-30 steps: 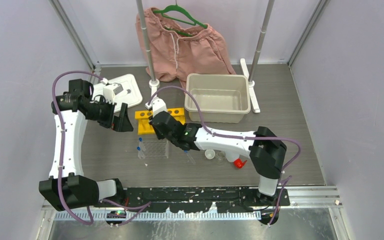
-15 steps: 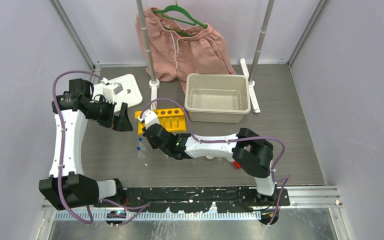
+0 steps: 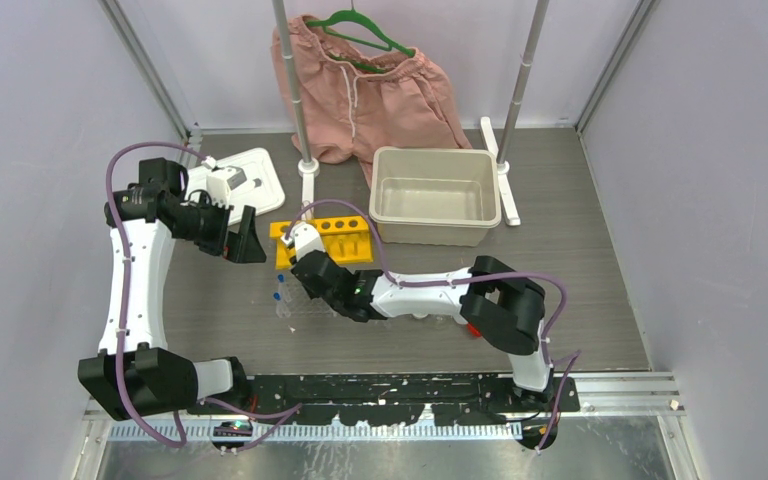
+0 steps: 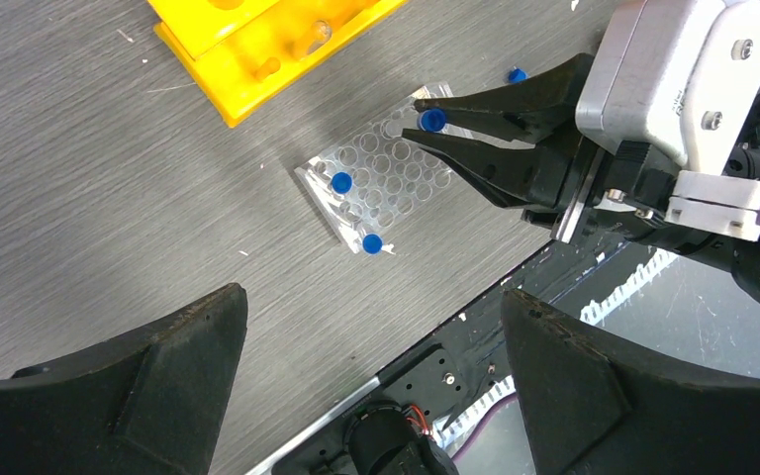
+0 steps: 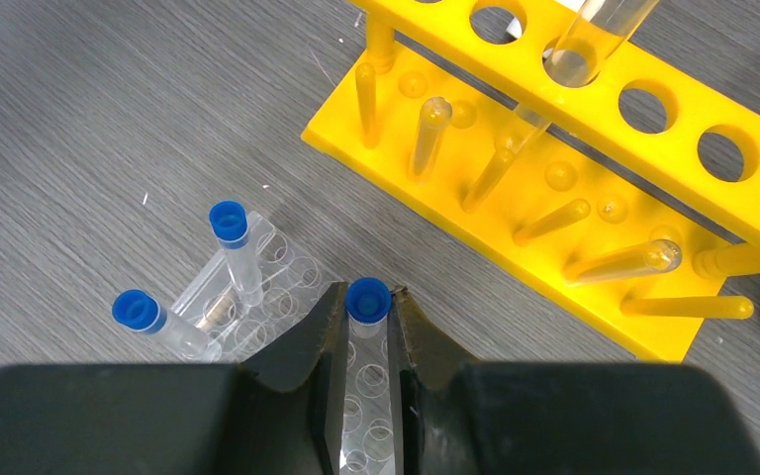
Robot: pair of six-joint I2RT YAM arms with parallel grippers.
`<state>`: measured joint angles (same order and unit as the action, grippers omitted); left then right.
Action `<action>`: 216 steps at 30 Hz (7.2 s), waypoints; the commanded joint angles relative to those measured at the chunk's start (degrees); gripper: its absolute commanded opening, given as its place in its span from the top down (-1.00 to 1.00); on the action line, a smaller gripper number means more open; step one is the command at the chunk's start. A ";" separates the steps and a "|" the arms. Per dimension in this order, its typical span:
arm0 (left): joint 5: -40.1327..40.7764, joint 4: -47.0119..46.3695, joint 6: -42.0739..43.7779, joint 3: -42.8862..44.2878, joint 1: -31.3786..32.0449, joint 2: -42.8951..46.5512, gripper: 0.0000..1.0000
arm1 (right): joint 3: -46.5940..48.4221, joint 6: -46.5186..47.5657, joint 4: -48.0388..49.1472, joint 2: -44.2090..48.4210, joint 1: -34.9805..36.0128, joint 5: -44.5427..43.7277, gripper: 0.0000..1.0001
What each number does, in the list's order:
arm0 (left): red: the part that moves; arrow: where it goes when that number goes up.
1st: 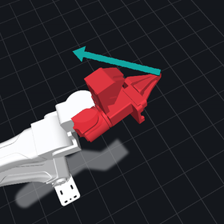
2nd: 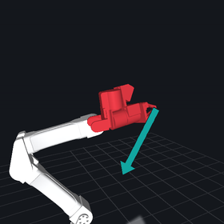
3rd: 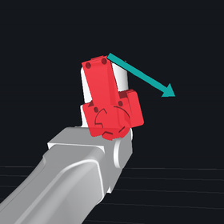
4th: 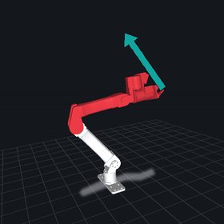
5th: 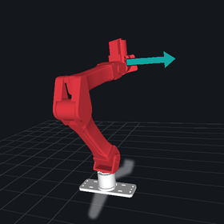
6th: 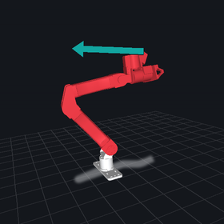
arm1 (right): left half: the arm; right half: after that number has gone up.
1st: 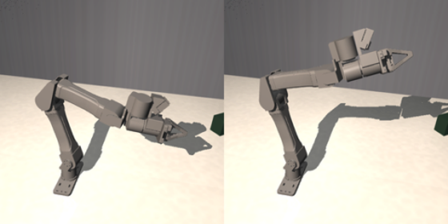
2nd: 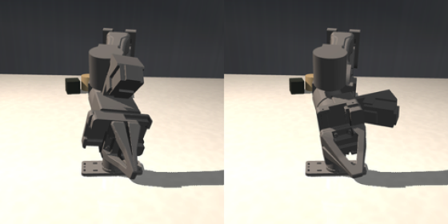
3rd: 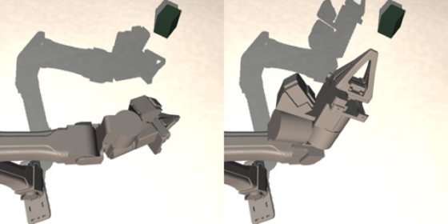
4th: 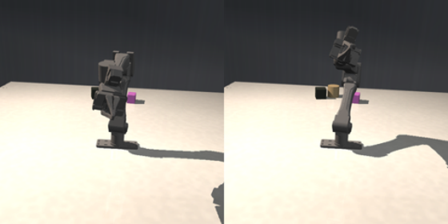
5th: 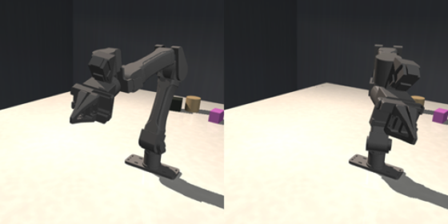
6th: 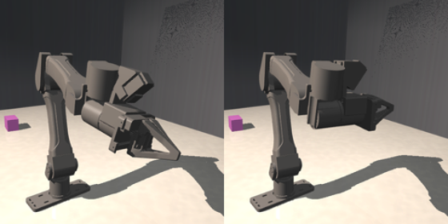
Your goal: Organize the chemistry lab equipment
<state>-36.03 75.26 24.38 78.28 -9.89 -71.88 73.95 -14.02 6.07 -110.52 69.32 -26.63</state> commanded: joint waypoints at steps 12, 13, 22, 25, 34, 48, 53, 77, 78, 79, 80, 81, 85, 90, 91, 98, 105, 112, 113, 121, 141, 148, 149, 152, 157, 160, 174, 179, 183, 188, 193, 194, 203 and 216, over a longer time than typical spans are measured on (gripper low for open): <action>-0.81 -1.09 0.41 0.32 -0.24 0.94 -0.99 | -0.21 0.63 5.68 -1.16 0.03 -1.90 0.99; -0.86 -1.01 0.49 0.36 -0.30 0.95 -0.99 | -0.21 0.66 5.71 -1.38 0.03 -1.89 0.99; -0.73 -0.72 1.02 0.41 -0.28 1.30 -0.99 | -1.82 0.49 6.34 -1.71 0.04 -1.93 0.99; -0.83 -0.72 0.91 0.47 -0.35 1.30 -0.99 | -2.63 0.53 6.89 -1.31 0.11 -1.90 0.99; -0.81 -0.62 0.70 0.38 -0.30 1.39 -0.99 | -3.70 2.03 8.66 -0.02 0.41 -2.46 0.99; -0.61 -1.15 0.59 0.25 -0.30 1.39 -0.99 | -5.92 3.78 8.95 3.72 1.22 -2.46 0.99; -0.20 -1.17 0.73 0.30 -0.34 1.47 -0.99 | -5.38 3.50 8.53 2.80 1.20 -1.95 0.99; 0.35 -0.47 1.39 0.77 -0.30 1.81 -0.99 | -1.72 -11.19 -8.82 13.62 -4.52 5.38 -0.30; 0.30 -0.43 1.42 0.86 -0.35 1.82 -0.99 | -1.39 -12.40 -10.68 14.46 -4.88 5.62 -0.30; 0.28 -0.32 1.45 0.87 -0.33 1.89 -0.99 | -1.29 -13.22 -12.65 14.96 -5.22 5.43 -0.28; 0.31 -0.27 1.58 0.94 -0.31 1.98 -0.99 | -1.01 -13.91 -14.89 15.28 -5.46 5.37 -0.25; 0.27 -0.25 1.58 0.91 -0.31 2.07 -0.99 | -0.74 -14.64 -17.62 15.33 -5.70 5.22 -0.21; 0.19 0.20 1.80 1.12 -0.34 2.48 -0.99 | -1.52 -17.65 -26.50 15.09 -6.38 5.42 -0.11; -0.17 0.32 1.82 1.26 -0.31 2.71 -0.99 | -3.45 -19.79 -33.30 14.75 -7.00 7.60 -0.10; -0.32 0.37 1.82 1.38 -0.31 2.62 -0.99 | -3.66 -19.88 -34.07 14.54 -7.10 7.95 -0.11; -0.73 0.67 1.61 1.52 -0.35 2.71 -0.99 | -4.53 -19.99 -36.32 10.17 -8.17 10.64 -0.14; -0.45 1.36 1.99 1.69 -0.35 3.05 -0.99 | -5.84 -19.74 -34.70 6.82 -9.64 10.93 -0.03; -1.11 1.40 1.87 1.95 -0.33 2.89 -0.99 | -6.96 -19.94 -33.16 5.02 -10.19 13.02 0.28; -1.13 1.45 1.81 1.96 -0.29 2.82 -0.99 | -6.98 -20.07 -33.14 5.06 -10.19 13.30 0.36; -2.07 1.84 1.45 2.61 -0.34 2.71 -0.99 | -4.02 -19.49 -36.69 9.87 -10.67 11.89 0.93; -15.86 4.89 0.57 4.62 -0.33 2.48 -0.79 | 27.76 -26.61 -24.46 8.70 -5.83 9.58 0.99; -20.95 4.22 0.40 3.76 -0.30 2.82 -0.53 | 28.62 -31.13 -17.55 7.08 -4.76 11.49 0.99; -20.87 3.79 0.05 3.53 -0.28 2.72 -0.48 | 27.89 -31.76 -16.25 7.34 -4.74 11.83 0.99; -20.95 3.50 -0.36 3.21 -0.30 1.92 -0.32 | 26.66 -33.29 -14.08 7.84 -4.80 12.46 0.99; -21.10 3.91 -0.46 3.03 -0.34 0.91 0.12 | 24.98 -34.03 -11.81 8.22 -4.80 12.59 0.99; -20.93 3.93 -0.19 2.85 -0.29 0.95 0.43 | 24.60 -34.22 -11.13 8.19 -4.73 12.87 0.99; -19.95 5.74 8.79 0.95 -0.22 3.20 1.00 | 36.47 -29.08 -33.46 5.53 -9.29 26.86 -0.04; -20.34 5.84 11.08 -0.17 -0.30 4.73 1.00 | 40.84 -27.22 -37.67 3.29 -9.99 34.31 -0.04; -19.96 6.44 12.25 -0.18 -0.21 5.06 1.00 | 45.30 -25.32 -40.83 1.24 -9.96 37.27 -0.01; -20.02 7.75 13.60 -0.11 -0.17 5.24 1.00 | 47.45 -24.06 -42.88 -0.18 -9.95 37.62 0.07; -19.80 8.05 14.33 -0.23 -0.14 5.34 1.00 | 47.90 -23.99 -42.79 -0.78 -9.93 38.13 0.37; -19.78 8.10 14.49 -0.23 -0.18 5.34 1.00 | 47.87 -23.89 -42.80 -0.83 -9.96 38.21 0.41; -20.42 10.15 16.72 -0.66 -0.14 5.08 0.97 | 47.34 -23.09 -42.80 -0.85 -9.99 38.42 0.73; -10.35 1.59 4.09 -0.50 -0.22 3.21 -0.99 | 27.02 -15.70 -35.69 10.28 -9.10 23.00 0.99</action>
<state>-50.52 81.78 34.15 77.43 -10.13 -67.90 109.01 -34.48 -35.46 -108.40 59.29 4.75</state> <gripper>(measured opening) 0.994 0.227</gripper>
